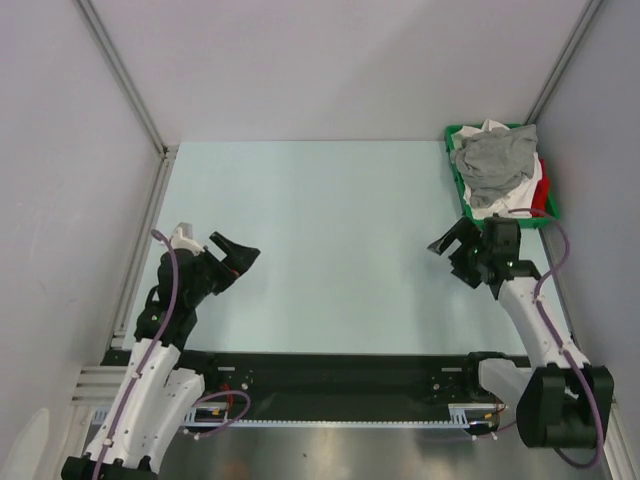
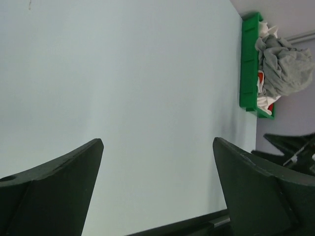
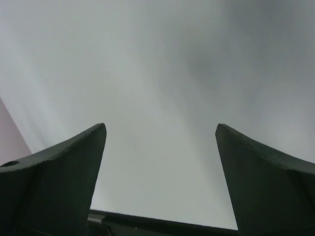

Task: Fold and stack the t-shirts
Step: Grab the tshirt from the pile

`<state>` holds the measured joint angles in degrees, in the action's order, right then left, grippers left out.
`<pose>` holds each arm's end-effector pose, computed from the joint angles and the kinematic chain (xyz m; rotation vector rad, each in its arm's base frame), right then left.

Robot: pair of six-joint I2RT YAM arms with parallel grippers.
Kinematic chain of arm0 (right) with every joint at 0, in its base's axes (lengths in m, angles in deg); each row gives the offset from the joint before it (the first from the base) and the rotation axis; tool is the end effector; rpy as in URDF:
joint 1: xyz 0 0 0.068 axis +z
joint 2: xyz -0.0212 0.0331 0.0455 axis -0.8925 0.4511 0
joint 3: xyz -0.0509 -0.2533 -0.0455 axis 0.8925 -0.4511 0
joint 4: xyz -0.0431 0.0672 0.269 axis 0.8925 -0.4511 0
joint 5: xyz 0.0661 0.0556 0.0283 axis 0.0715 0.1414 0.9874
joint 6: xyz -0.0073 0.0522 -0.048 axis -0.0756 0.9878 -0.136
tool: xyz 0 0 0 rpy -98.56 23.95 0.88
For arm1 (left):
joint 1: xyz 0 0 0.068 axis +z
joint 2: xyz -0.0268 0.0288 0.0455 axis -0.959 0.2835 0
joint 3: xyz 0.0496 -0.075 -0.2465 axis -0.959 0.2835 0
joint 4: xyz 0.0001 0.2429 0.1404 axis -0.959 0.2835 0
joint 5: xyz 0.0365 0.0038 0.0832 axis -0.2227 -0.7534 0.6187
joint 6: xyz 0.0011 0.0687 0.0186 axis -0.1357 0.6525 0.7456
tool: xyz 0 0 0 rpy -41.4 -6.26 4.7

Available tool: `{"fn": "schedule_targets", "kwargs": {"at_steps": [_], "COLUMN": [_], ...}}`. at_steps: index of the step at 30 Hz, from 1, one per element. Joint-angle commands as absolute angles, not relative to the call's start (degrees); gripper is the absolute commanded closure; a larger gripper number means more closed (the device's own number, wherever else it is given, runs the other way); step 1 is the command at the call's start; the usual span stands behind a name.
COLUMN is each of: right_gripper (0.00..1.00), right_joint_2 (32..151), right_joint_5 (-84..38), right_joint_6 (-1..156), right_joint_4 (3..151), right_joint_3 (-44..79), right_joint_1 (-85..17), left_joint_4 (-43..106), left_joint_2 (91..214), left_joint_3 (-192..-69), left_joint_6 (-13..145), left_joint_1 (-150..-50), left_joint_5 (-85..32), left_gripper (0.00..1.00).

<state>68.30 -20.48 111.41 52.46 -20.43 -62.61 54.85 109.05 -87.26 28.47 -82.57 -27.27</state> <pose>0.2478 0.0129 0.1998 0.7483 2.3001 0.5566 0.1901 -0.0396 0.2371 -0.6187 1.9985 -0.7911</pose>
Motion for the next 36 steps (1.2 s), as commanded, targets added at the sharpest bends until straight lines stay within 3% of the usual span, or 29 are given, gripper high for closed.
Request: {"fn": "schedule_targets", "kwargs": {"at_steps": [1,6,10,14,21,26,30,31,32,35,36], "right_gripper": [0.03,0.05,0.12,0.13,0.09,0.21,0.54,0.7,0.73,0.97,1.0], "right_joint_2": [75.01,87.22,103.38,118.41,126.78,129.7,131.28,131.02,130.76,130.49,130.49], "right_joint_5": [-24.01,-38.47,-48.87,-55.12,-50.12,-50.82,-52.13,-53.18,-55.63,-58.37,-58.55], "right_joint_6": [109.46,105.42,101.38,98.39,88.46,85.99,85.9,85.73,84.94,83.09,82.92], "right_joint_4": [57.05,61.72,52.16,43.88,53.44,55.99,54.86,54.6,54.86,53.64,52.67], "right_joint_3": [-12.4,2.98,29.19,46.02,53.09,55.57,58.02,59.59,60.31,66.53,68.81], "right_joint_1": [-67.92,-70.03,-74.6,-76.11,-75.32,-73.56,-73.47,-73.38,-73.12,-72.94,-72.77], "left_joint_4": [64.29,57.8,56.99,56.47,55.15,55.49,57.25,57.6,57.87,58.4,58.66], "left_joint_2": [111.22,112.28,114.22,116.23,118.61,119.4,119.76,119.76,119.76,119.41,119.4], "left_joint_3": [-95.69,-97.19,-99.13,-100.54,-101.5,-102.03,-103.7,-104.05,-104.31,-104.76,-104.93], "left_joint_6": [34.44,42.19,44.03,45.53,46.76,48.52,49.75,50.27,50.28,50.45,50.37], "left_joint_1": [-81.88,-81.88,-81.88,-81.88,-81.79,-81.79,-81.79,-81.79,-81.79,-81.79,-81.79], "left_joint_5": [-30.1,-44.89,-46.05,-44.21,-43.85,-43.51,-41.92,-41.75,-41.4,-40.78,-40.69], "left_gripper": [0.0,0.0,0.0,0.0,0.0,0.0,0.0,0.0,0.0,0.0,0.0]}}
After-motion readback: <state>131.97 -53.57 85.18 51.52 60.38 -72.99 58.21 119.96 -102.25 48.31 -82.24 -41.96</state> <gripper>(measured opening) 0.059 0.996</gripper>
